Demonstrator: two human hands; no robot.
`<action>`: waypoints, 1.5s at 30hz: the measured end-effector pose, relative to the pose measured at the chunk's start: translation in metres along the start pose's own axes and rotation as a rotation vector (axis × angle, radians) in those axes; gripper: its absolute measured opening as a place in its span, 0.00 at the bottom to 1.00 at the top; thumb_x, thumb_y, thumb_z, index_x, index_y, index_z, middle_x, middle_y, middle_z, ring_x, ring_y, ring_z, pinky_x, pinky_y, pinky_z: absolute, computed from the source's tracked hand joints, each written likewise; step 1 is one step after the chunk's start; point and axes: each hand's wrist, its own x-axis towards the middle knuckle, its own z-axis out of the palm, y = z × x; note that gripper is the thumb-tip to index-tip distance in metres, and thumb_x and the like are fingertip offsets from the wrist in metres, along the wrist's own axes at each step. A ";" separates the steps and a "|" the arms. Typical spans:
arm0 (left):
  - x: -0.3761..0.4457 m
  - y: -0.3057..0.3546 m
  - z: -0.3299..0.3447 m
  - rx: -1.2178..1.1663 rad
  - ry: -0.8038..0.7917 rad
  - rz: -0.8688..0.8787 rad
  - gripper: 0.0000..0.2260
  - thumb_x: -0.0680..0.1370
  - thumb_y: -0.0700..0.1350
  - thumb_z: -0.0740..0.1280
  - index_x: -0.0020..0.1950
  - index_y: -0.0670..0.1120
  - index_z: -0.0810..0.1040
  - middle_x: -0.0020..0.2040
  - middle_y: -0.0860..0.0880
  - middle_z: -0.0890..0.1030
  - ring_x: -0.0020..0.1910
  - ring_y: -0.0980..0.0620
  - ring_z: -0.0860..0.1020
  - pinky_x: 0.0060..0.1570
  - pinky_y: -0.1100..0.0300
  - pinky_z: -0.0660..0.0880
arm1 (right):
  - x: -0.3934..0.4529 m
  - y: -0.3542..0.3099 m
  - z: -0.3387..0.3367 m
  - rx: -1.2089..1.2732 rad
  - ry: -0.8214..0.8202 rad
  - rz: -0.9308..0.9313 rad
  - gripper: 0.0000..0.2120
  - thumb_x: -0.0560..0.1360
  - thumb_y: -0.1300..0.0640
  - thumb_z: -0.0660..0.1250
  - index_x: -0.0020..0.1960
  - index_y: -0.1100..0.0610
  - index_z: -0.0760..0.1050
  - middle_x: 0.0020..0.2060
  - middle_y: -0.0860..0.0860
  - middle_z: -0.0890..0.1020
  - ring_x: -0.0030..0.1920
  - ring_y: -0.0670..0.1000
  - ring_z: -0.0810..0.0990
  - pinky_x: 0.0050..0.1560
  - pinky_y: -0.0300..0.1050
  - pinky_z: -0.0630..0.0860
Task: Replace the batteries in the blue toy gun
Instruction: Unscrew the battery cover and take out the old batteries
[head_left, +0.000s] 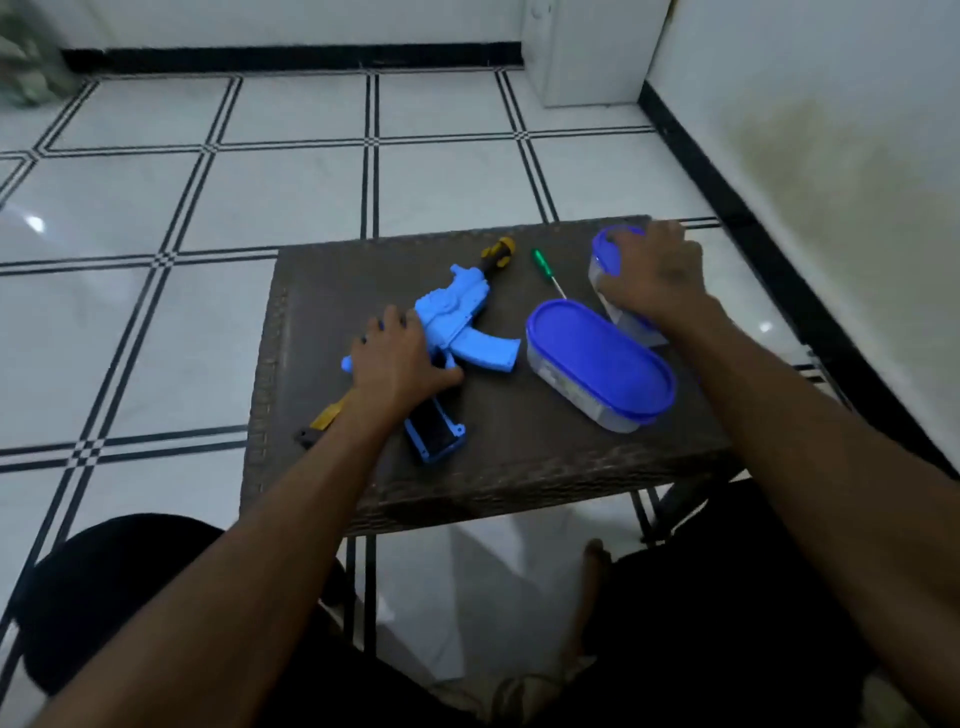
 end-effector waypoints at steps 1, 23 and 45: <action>0.000 -0.004 0.000 -0.006 -0.006 -0.010 0.41 0.64 0.66 0.68 0.70 0.44 0.65 0.64 0.42 0.69 0.62 0.38 0.71 0.57 0.44 0.72 | -0.001 0.012 0.002 0.002 -0.071 0.061 0.28 0.75 0.44 0.65 0.72 0.51 0.66 0.71 0.62 0.65 0.73 0.65 0.59 0.70 0.61 0.59; 0.023 -0.038 -0.012 -0.004 0.029 -0.022 0.47 0.69 0.72 0.63 0.78 0.48 0.53 0.77 0.44 0.56 0.75 0.41 0.58 0.70 0.46 0.61 | 0.023 -0.011 0.008 0.135 0.084 -0.001 0.30 0.77 0.42 0.63 0.75 0.52 0.62 0.73 0.58 0.65 0.71 0.60 0.66 0.68 0.58 0.67; -0.014 -0.055 -0.003 -0.065 0.003 -0.200 0.45 0.70 0.74 0.57 0.78 0.49 0.53 0.76 0.39 0.57 0.74 0.36 0.57 0.70 0.41 0.61 | -0.074 0.039 0.008 0.152 -0.148 0.368 0.43 0.70 0.31 0.65 0.76 0.53 0.58 0.71 0.60 0.61 0.68 0.65 0.66 0.64 0.60 0.68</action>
